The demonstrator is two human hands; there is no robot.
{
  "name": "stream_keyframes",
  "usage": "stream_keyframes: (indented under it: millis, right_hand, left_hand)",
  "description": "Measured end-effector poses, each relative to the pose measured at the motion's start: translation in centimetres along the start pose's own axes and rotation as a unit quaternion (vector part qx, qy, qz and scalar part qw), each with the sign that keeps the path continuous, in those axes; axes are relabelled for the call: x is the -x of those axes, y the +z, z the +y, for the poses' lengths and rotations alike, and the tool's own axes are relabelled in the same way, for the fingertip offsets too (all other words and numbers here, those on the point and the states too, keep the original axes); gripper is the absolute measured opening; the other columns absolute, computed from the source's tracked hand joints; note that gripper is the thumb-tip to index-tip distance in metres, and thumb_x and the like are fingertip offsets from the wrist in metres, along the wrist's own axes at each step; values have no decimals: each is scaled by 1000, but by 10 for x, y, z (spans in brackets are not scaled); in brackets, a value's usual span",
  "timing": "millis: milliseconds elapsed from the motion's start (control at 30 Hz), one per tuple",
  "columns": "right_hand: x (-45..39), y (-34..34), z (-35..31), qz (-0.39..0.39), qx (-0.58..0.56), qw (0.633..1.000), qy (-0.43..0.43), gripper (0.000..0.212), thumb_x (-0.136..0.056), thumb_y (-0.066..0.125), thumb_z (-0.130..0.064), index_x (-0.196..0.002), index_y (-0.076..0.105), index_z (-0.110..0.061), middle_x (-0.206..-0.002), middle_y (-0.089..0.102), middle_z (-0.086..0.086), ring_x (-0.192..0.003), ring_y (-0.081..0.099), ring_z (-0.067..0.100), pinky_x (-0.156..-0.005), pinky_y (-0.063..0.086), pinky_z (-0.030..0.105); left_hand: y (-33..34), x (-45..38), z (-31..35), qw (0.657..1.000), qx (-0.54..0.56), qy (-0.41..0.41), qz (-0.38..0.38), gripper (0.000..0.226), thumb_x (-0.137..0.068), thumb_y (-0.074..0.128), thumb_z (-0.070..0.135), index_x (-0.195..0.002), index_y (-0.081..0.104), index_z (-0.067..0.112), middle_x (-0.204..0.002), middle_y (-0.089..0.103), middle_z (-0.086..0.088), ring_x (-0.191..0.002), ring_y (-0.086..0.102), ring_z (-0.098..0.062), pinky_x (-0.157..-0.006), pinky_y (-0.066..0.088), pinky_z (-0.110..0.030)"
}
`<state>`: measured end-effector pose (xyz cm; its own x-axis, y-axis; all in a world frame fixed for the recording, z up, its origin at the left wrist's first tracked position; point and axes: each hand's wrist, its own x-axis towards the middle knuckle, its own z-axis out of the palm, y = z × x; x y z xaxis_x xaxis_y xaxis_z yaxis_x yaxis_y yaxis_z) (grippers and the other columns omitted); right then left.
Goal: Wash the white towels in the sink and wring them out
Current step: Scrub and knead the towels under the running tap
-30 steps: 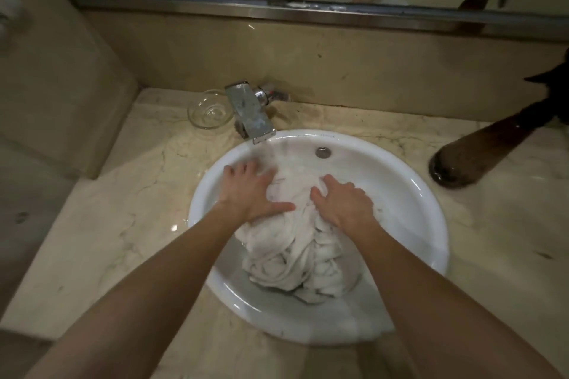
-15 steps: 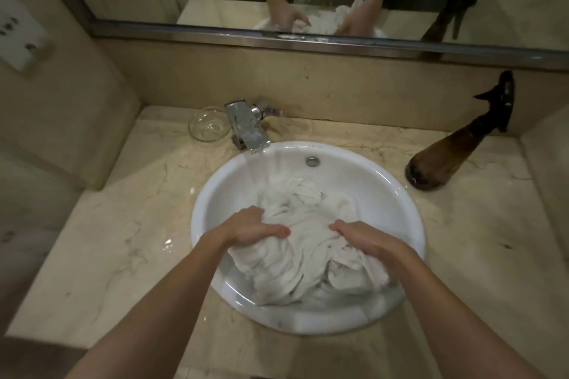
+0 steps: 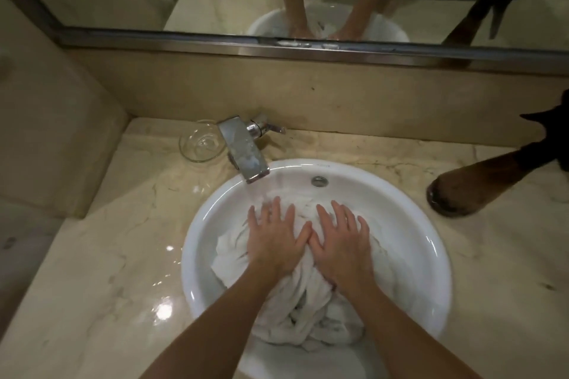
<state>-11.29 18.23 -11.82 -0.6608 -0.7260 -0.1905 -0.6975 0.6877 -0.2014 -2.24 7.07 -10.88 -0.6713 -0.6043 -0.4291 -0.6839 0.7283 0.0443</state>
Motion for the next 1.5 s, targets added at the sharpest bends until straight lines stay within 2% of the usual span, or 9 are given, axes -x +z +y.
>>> stream_keyframes:
  millis: [233,467,667,800,900,1067,1233,1400,1500]
  right_hand:
    - [-44,10,10,7,-9,1000,-25,57,-91,36,-53,-136,56,-23,-128,63,4,-118,56,25,-101,45,43]
    - [-66,12,9,-11,-29,999,-38,56,-90,22,-51,-127,57,-26,-118,67,-1,-107,62,22,-96,48,40]
    - [-39,15,7,9,2,1000,-19,59,-92,26,-56,-128,63,-27,-113,73,2,-104,65,29,-93,39,45]
    - [-2,8,4,35,25,999,-17,57,-92,33,-59,-130,64,-30,-123,69,2,-120,58,37,-105,21,70]
    - [18,3,4,-3,26,1000,-12,61,-91,30,-64,-143,50,-39,-146,54,-2,-138,43,42,-105,13,78]
    - [20,9,6,-25,38,999,-15,63,-94,27,-66,-149,39,-39,-157,42,-3,-142,37,42,-105,22,76]
    - [2,24,12,5,36,999,-30,61,-96,26,-61,-148,43,-33,-158,39,3,-144,35,37,-110,18,72]
    - [-18,26,15,23,24,999,-29,60,-93,30,-57,-142,52,-29,-147,53,5,-129,55,31,-108,29,67]
    - [-15,27,14,29,19,999,-30,59,-94,30,-57,-141,53,-30,-143,58,4,-123,59,30,-107,31,64]
  left_hand:
    - [14,-40,2,996,49,-20,71,52,-96,19,55,-136,41,29,-147,39,0,-131,40,-23,-107,24,-51]
    - [8,-51,5,988,104,-40,111,52,-85,12,52,-100,56,28,-116,58,5,-107,55,-23,-103,33,-50]
    - [19,-35,0,989,58,13,136,52,-93,23,46,-111,67,22,-121,65,-4,-114,57,-28,-104,29,-55]
    - [23,13,4,987,43,-1,152,56,-100,21,48,-143,50,29,-160,30,-14,-147,21,-43,-120,-3,-59]
    - [29,44,7,986,30,-23,164,53,-100,27,52,-150,36,37,-164,8,-19,-147,2,-53,-117,2,-67]
    - [40,37,4,987,-3,-29,155,57,-96,27,56,-149,39,38,-163,13,-22,-145,6,-57,-111,6,-75]
    - [46,14,5,986,9,-25,167,64,-95,24,53,-154,32,30,-164,10,-22,-148,5,-50,-114,3,-71]
    - [47,2,7,985,27,-13,173,65,-98,21,52,-156,26,26,-165,1,-20,-150,-4,-46,-115,-7,-68]
    - [49,4,7,986,20,-8,167,64,-98,23,52,-156,28,24,-164,6,-22,-150,2,-46,-115,-1,-69]
